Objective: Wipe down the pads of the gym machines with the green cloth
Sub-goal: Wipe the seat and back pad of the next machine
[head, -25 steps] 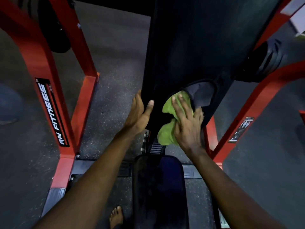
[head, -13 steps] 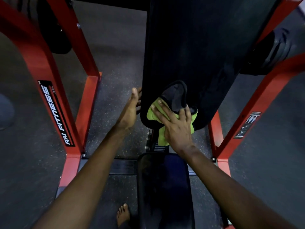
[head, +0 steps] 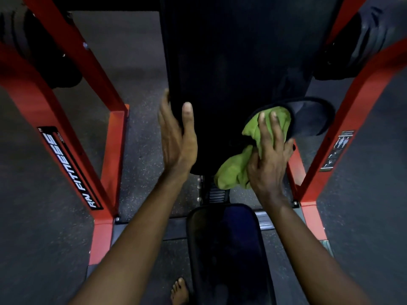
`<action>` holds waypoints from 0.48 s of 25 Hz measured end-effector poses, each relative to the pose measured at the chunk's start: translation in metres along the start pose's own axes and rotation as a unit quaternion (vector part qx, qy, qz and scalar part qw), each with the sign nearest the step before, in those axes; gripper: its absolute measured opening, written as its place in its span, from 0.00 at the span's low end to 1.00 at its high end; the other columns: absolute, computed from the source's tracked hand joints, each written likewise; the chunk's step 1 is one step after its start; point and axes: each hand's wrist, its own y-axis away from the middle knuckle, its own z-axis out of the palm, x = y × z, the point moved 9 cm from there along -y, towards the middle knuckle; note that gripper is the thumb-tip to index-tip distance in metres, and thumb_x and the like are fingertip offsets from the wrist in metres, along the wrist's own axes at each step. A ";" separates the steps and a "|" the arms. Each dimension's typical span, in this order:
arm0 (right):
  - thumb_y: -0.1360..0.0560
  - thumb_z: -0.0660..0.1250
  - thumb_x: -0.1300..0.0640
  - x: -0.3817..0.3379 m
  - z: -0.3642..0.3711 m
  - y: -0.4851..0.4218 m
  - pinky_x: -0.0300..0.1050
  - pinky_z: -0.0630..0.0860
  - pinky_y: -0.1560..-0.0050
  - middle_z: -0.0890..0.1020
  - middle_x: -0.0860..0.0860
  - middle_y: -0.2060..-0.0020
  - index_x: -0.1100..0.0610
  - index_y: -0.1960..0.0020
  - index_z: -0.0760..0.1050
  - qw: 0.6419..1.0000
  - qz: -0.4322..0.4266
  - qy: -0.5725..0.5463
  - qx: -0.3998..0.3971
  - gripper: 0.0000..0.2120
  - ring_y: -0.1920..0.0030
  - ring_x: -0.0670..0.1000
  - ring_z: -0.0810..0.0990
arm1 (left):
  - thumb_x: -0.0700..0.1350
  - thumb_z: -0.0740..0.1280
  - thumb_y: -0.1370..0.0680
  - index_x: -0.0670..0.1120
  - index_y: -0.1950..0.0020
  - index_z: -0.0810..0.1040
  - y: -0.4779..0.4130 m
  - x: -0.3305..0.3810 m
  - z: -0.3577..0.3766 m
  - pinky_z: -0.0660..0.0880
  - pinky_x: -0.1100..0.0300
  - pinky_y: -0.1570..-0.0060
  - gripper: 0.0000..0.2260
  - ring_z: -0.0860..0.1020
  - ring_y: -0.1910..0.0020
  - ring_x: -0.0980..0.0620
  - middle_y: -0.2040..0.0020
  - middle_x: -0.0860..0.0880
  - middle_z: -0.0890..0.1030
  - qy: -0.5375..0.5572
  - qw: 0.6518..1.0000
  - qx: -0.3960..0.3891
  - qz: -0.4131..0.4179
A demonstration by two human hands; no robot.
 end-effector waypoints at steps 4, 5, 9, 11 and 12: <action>0.30 0.66 0.67 -0.017 -0.017 -0.035 0.58 0.49 0.23 0.62 0.49 0.20 0.51 0.20 0.64 0.998 -0.004 -0.017 0.059 0.40 0.21 0.46 0.60 | 0.56 0.52 0.15 0.44 0.31 0.71 -0.029 0.019 0.001 0.75 0.63 0.45 0.22 0.79 0.43 0.58 0.40 0.49 0.81 0.033 0.995 0.089 0.001; 0.30 0.67 0.66 -0.020 -0.014 -0.033 0.59 0.52 0.24 0.62 0.49 0.20 0.51 0.20 0.64 0.999 -0.024 -0.011 0.048 0.40 0.22 0.48 0.62 | 0.56 0.52 0.15 0.44 0.33 0.73 -0.029 0.020 -0.001 0.76 0.62 0.46 0.21 0.79 0.45 0.57 0.43 0.48 0.81 0.024 0.993 0.115 0.002; 0.31 0.65 0.66 -0.016 -0.004 -0.015 0.63 0.62 0.33 0.62 0.46 0.19 0.45 0.19 0.60 0.992 -0.110 0.039 -0.040 0.43 0.32 0.62 0.73 | 0.57 0.52 0.15 0.44 0.32 0.73 -0.027 0.022 0.000 0.76 0.63 0.45 0.22 0.80 0.42 0.56 0.41 0.50 0.82 -0.004 0.991 0.130 0.010; 0.31 0.64 0.66 -0.017 -0.019 -0.038 0.62 0.60 0.29 0.62 0.48 0.19 0.47 0.19 0.62 0.997 -0.077 0.016 -0.011 0.42 0.27 0.59 0.70 | 0.58 0.52 0.16 0.43 0.33 0.73 -0.027 0.021 0.000 0.76 0.59 0.45 0.23 0.80 0.44 0.52 0.43 0.47 0.82 -0.016 0.990 0.139 0.005; 0.31 0.64 0.66 -0.020 -0.028 -0.053 0.60 0.56 0.26 0.62 0.47 0.19 0.49 0.19 0.62 0.999 -0.048 -0.002 0.014 0.41 0.25 0.57 0.68 | 0.58 0.52 0.16 0.43 0.33 0.73 -0.026 0.020 -0.001 0.76 0.57 0.45 0.23 0.80 0.44 0.51 0.43 0.47 0.82 -0.019 0.989 0.146 0.003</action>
